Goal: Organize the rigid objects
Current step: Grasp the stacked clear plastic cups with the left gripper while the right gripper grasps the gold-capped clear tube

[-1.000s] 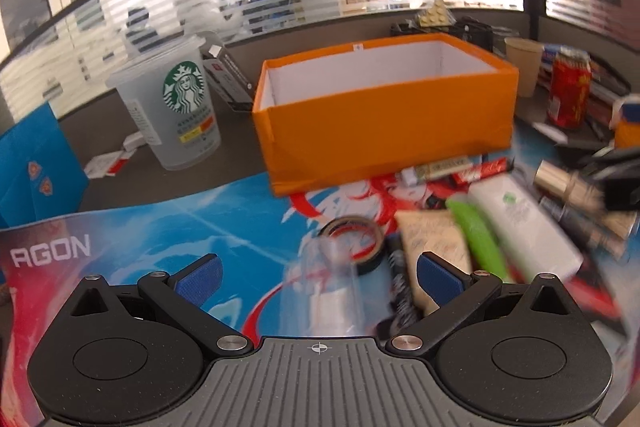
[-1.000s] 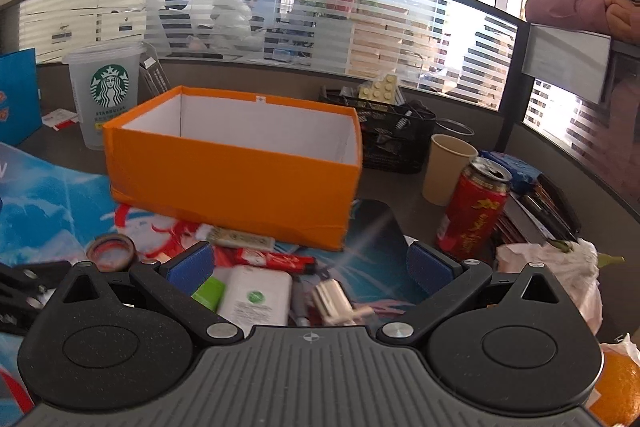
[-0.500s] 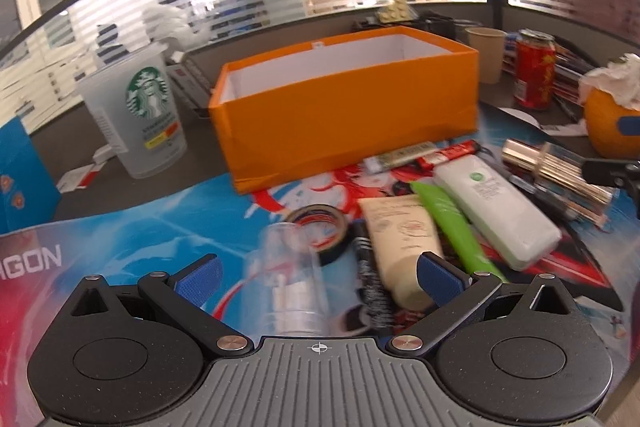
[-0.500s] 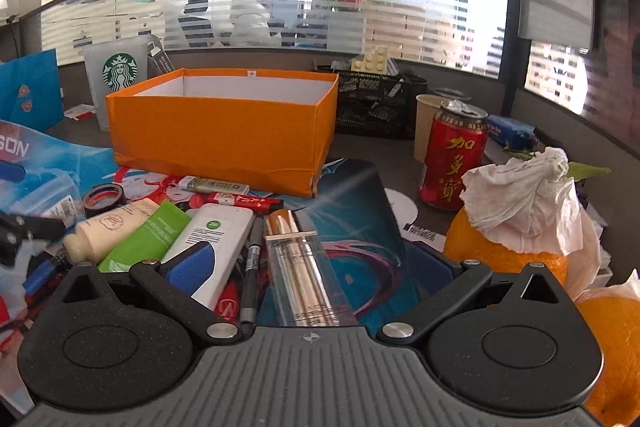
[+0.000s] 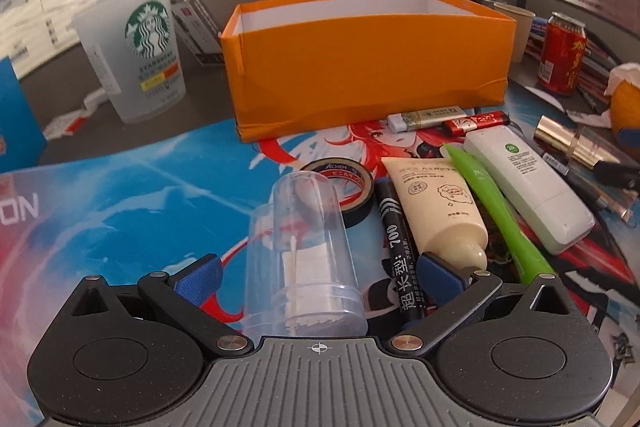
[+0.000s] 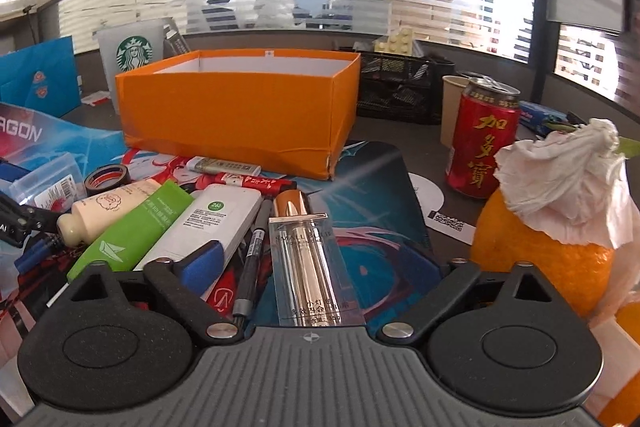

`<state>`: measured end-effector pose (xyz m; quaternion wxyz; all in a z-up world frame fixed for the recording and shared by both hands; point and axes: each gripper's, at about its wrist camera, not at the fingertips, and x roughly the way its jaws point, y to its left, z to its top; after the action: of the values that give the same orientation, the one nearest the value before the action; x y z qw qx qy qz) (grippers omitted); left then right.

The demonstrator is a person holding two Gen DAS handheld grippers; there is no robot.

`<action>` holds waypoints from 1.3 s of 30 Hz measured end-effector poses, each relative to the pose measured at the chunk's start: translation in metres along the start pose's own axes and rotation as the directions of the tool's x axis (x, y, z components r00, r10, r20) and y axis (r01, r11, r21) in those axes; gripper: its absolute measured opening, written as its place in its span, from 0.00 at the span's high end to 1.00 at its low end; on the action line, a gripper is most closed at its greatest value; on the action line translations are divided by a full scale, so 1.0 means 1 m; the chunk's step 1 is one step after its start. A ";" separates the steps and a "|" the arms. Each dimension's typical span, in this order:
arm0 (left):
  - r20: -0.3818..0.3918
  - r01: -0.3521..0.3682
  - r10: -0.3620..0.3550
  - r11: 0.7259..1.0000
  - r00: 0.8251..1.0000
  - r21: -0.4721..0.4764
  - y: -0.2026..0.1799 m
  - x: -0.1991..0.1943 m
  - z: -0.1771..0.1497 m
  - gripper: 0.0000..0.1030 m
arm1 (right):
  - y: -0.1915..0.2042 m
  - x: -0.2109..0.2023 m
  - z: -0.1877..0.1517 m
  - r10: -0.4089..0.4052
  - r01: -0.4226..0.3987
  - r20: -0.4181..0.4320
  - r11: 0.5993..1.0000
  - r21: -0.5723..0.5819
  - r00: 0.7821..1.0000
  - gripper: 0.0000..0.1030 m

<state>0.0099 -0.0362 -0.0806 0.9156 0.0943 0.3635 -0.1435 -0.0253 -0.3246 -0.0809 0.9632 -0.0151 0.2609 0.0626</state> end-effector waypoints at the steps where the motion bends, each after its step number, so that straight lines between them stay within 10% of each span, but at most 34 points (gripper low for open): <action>1: 0.000 0.011 -0.011 1.000 1.000 0.000 0.001 0.001 0.000 0.00 | 0.000 0.002 0.000 0.002 -0.002 -0.007 1.000 -0.003 1.000 0.19; 10: -0.011 0.092 -0.092 0.996 0.996 -0.010 0.009 0.012 -0.004 0.00 | -0.005 0.018 0.000 0.064 -0.062 -0.070 0.997 0.036 0.996 0.46; 22: 0.017 0.094 -0.092 0.991 0.996 -0.096 0.035 0.006 0.007 0.01 | -0.009 0.023 -0.002 0.082 -0.077 -0.062 0.994 0.079 0.995 0.45; 31: 0.032 0.038 -0.036 0.998 0.999 -0.053 0.033 0.017 0.000 0.16 | -0.004 0.027 -0.002 0.077 -0.075 -0.063 0.997 0.035 0.995 0.54; 34: 0.043 0.046 -0.044 0.998 0.998 -0.040 0.027 0.012 0.000 0.40 | 0.003 0.027 -0.002 0.057 -0.059 -0.073 0.998 -0.032 0.996 0.54; 36: 0.036 0.038 -0.037 0.999 0.999 -0.018 0.018 0.008 0.000 0.49 | 0.005 0.028 0.000 0.056 -0.060 -0.082 0.997 -0.049 0.995 0.51; 39: 0.020 0.025 -0.024 0.999 1.000 -0.046 0.014 0.006 0.000 0.49 | 0.002 0.032 0.001 0.078 -0.082 -0.128 0.996 -0.030 0.989 0.13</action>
<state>0.0184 -0.0238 -0.0835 0.9192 0.0672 0.3591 -0.1472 0.0023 -0.3187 -0.0960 0.9410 -0.0254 0.3209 0.1047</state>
